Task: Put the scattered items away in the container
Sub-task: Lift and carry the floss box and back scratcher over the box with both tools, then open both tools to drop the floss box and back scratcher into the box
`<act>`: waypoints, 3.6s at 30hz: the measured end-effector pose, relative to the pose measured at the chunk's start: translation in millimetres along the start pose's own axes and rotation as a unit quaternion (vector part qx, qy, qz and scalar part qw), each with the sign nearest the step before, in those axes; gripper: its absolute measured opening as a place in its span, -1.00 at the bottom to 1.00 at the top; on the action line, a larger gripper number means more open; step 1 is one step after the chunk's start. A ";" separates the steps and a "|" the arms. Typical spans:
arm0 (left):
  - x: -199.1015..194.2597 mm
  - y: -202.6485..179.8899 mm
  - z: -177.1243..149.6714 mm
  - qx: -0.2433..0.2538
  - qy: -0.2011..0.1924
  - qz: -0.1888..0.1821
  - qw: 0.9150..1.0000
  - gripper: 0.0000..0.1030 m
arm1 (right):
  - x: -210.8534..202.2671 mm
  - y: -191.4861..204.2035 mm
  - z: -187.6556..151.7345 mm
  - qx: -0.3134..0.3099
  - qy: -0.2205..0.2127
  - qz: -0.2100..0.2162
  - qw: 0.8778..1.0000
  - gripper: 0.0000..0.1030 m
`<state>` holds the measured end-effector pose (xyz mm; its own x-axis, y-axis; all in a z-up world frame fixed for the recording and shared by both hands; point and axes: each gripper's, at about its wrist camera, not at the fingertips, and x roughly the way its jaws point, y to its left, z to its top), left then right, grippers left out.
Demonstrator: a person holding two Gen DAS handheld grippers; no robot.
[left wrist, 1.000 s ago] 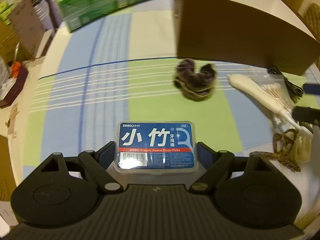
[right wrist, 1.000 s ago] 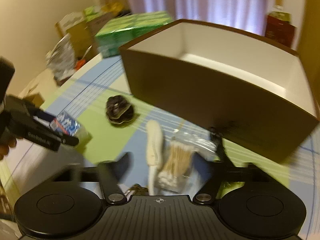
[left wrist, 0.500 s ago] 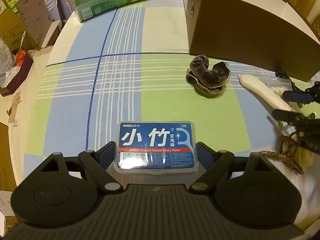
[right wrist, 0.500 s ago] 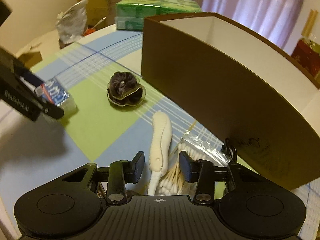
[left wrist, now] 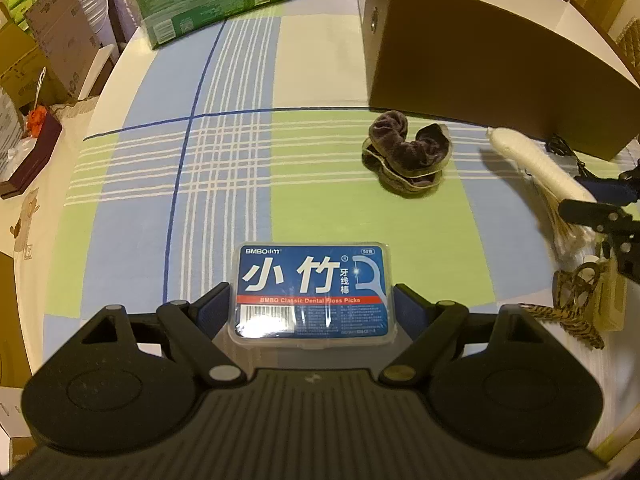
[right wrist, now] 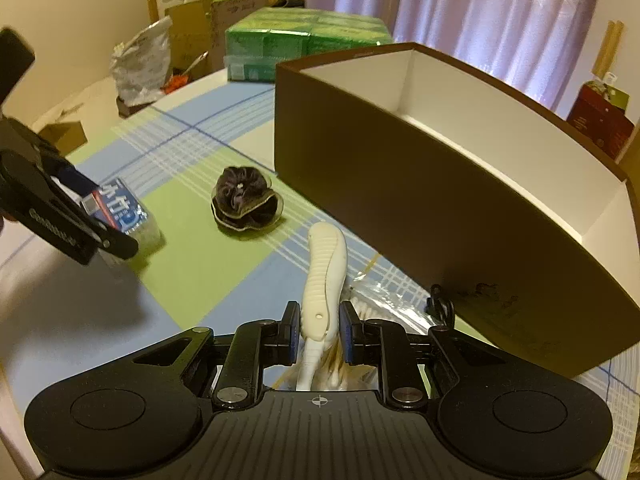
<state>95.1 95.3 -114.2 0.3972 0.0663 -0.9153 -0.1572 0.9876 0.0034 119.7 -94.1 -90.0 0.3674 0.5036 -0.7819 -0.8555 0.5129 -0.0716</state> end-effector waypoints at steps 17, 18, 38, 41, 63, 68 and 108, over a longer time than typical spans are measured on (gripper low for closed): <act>-28.1 -14.2 11.1 0.024 -0.036 -0.015 0.999 0.61 | -54.1 -29.9 -10.7 0.112 -0.054 0.021 0.992 -0.55; -31.8 -15.1 13.1 0.026 -0.041 -0.017 0.999 0.61 | -58.6 -32.9 -10.5 0.120 -0.062 0.021 0.991 -0.55; -88.7 -58.2 89.3 0.111 -0.143 -0.076 0.980 0.61 | -116.0 -112.9 33.4 0.180 -0.161 0.008 0.970 -0.55; -90.5 -67.0 113.7 0.124 -0.159 -0.084 0.976 0.61 | -109.9 -129.4 45.8 0.179 -0.164 0.003 0.970 -0.55; 40.4 -143.7 263.6 0.186 -0.059 -0.101 0.976 0.61 | 44.6 -230.8 112.6 0.180 0.003 0.032 0.983 -0.55; 74.7 -154.9 274.7 0.202 -0.025 -0.081 0.976 0.61 | 58.8 -242.7 117.0 0.179 0.022 0.031 0.983 -0.55; 67.3 -159.7 264.0 0.226 -0.021 -0.053 0.973 0.80 | 25.9 -226.9 98.5 0.075 0.043 0.043 0.995 0.98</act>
<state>385.6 -20.3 -70.0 0.4269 -0.0428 -0.9033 0.2960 0.9505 0.0949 359.3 -129.0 -33.0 0.2576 0.4920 -0.8316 -0.8158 0.5719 0.0857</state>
